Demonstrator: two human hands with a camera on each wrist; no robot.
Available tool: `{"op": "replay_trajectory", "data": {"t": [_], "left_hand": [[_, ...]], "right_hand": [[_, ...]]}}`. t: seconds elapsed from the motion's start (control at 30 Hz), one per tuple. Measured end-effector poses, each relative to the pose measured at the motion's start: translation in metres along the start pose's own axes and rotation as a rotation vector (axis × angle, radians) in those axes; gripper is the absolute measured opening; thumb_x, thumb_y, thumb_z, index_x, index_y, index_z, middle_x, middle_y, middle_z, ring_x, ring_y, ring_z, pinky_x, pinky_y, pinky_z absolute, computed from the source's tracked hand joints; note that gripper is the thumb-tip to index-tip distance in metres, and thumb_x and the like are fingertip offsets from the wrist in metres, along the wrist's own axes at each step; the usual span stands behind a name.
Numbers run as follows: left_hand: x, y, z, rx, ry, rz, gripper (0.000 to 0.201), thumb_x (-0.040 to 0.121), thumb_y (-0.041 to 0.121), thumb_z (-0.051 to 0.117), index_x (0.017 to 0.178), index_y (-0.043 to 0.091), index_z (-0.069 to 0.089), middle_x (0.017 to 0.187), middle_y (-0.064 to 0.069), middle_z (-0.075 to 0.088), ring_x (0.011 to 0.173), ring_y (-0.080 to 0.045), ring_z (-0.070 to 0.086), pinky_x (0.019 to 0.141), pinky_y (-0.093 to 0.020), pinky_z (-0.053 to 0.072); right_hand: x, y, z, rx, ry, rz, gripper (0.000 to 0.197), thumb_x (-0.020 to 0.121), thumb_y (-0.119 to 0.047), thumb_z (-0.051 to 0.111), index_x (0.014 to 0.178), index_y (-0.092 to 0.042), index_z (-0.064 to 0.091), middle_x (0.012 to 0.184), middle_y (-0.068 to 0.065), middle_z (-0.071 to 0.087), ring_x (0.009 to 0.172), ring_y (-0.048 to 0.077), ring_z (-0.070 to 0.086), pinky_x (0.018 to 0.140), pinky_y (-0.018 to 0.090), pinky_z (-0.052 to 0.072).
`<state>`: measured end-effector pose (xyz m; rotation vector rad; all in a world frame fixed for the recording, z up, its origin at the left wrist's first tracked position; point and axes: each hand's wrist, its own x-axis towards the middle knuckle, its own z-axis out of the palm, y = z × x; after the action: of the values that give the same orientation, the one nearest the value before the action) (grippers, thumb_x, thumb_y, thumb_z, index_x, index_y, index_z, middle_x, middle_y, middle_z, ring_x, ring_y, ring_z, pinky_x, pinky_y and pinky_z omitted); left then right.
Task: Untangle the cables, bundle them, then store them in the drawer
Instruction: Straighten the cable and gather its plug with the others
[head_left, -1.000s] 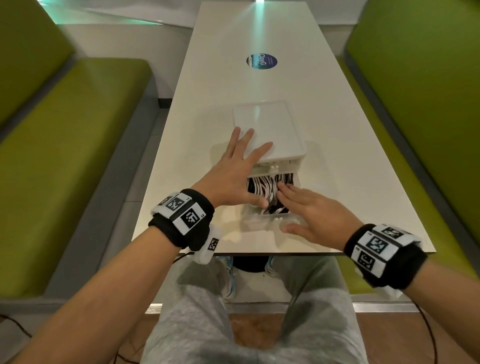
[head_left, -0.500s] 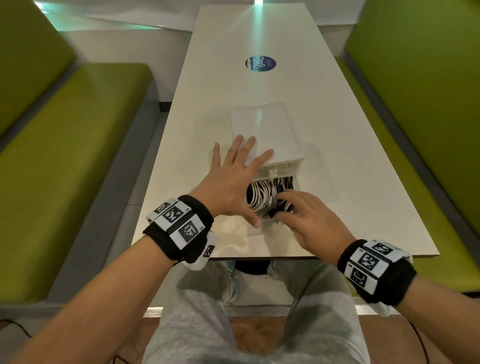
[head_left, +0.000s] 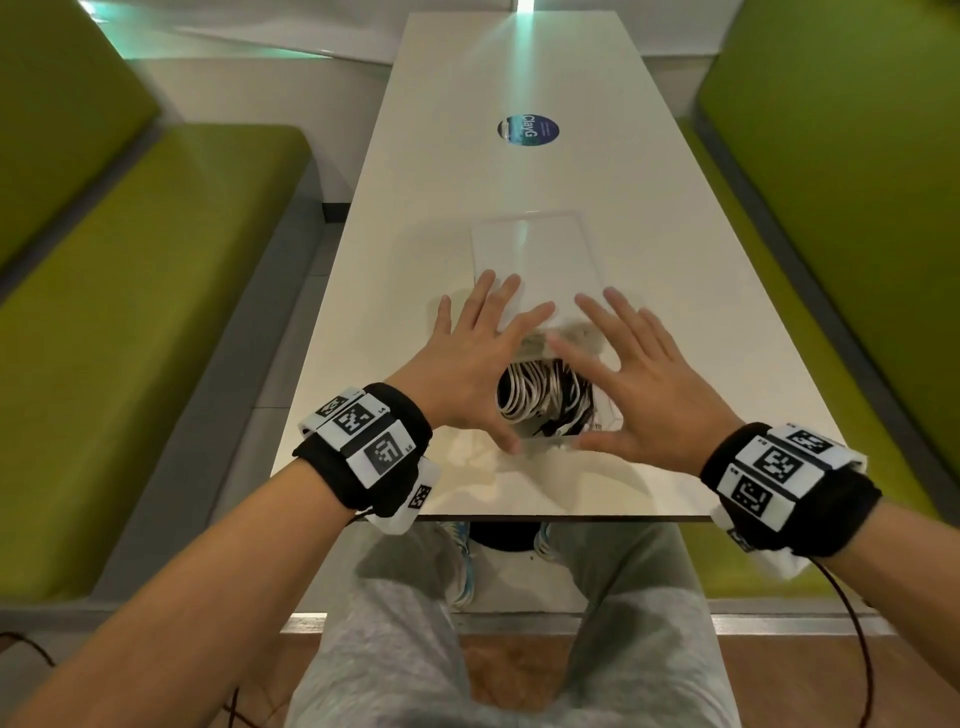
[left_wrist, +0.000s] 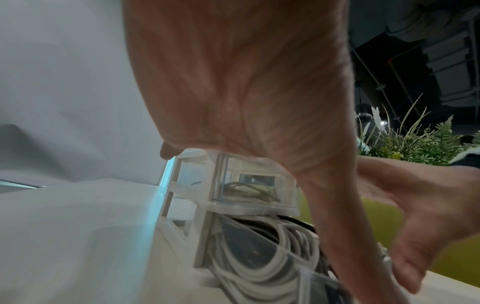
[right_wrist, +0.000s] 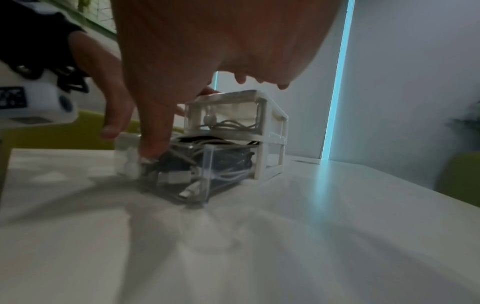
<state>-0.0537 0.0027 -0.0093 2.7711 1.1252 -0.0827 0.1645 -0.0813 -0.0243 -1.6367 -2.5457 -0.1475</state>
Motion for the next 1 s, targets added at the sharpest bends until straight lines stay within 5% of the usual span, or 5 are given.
{"op": "replay_trajectory", "data": {"t": [0.1, 0.33, 0.6, 0.9, 1.0], "left_hand": [[0.000, -0.002, 0.002, -0.039, 0.029, 0.024, 0.139, 0.048, 0.066, 0.082, 0.152, 0.031, -0.004, 0.159, -0.009, -0.017, 0.143, -0.031, -0.027, 0.115, -0.060, 0.002], [0.001, -0.012, 0.008, -0.151, 0.177, 0.086, 0.102, 0.074, 0.036, 0.079, 0.153, 0.030, 0.014, 0.161, -0.009, -0.002, 0.148, -0.027, -0.014, 0.112, -0.046, 0.032], [0.002, -0.016, 0.005, -0.180, 0.138, 0.093, 0.102, 0.069, 0.055, 0.069, 0.152, 0.035, 0.013, 0.161, -0.004, -0.004, 0.147, -0.021, -0.017, 0.104, -0.046, 0.040], [-0.001, -0.012, 0.012, -0.144, 0.242, 0.040, 0.101, 0.072, 0.035, 0.081, 0.150, 0.040, 0.017, 0.161, 0.002, 0.002, 0.148, -0.017, -0.008, 0.086, -0.046, 0.056], [0.002, -0.011, 0.014, -0.146, 0.282, 0.027, 0.096, 0.074, 0.022, 0.080, 0.149, 0.040, 0.021, 0.161, 0.001, 0.009, 0.149, -0.018, -0.001, 0.087, -0.048, 0.055]], "right_hand": [[0.005, 0.003, 0.002, 0.085, -0.031, 0.079, 0.113, 0.069, -0.078, 0.056, 0.155, -0.026, 0.006, 0.163, 0.007, 0.001, 0.149, 0.026, -0.007, 0.120, 0.048, 0.006], [0.017, -0.013, 0.016, 0.166, 0.231, 0.194, 0.086, 0.070, -0.037, 0.083, 0.141, -0.017, 0.039, 0.147, 0.012, 0.042, 0.140, 0.029, 0.028, 0.107, 0.046, 0.034], [0.016, -0.008, 0.017, 0.159, 0.251, 0.161, 0.074, 0.078, -0.048, 0.070, 0.140, -0.021, 0.040, 0.142, 0.009, 0.044, 0.135, 0.030, 0.032, 0.102, 0.049, 0.037], [0.015, -0.004, 0.019, 0.072, 0.237, 0.113, 0.080, 0.076, -0.052, 0.071, 0.141, -0.018, 0.039, 0.140, 0.011, 0.046, 0.133, 0.032, 0.036, 0.100, 0.051, 0.038], [0.019, 0.000, 0.021, -0.003, 0.264, 0.088, 0.076, 0.074, -0.041, 0.077, 0.137, -0.017, 0.042, 0.134, 0.011, 0.052, 0.125, 0.031, 0.042, 0.095, 0.049, 0.039]]}}
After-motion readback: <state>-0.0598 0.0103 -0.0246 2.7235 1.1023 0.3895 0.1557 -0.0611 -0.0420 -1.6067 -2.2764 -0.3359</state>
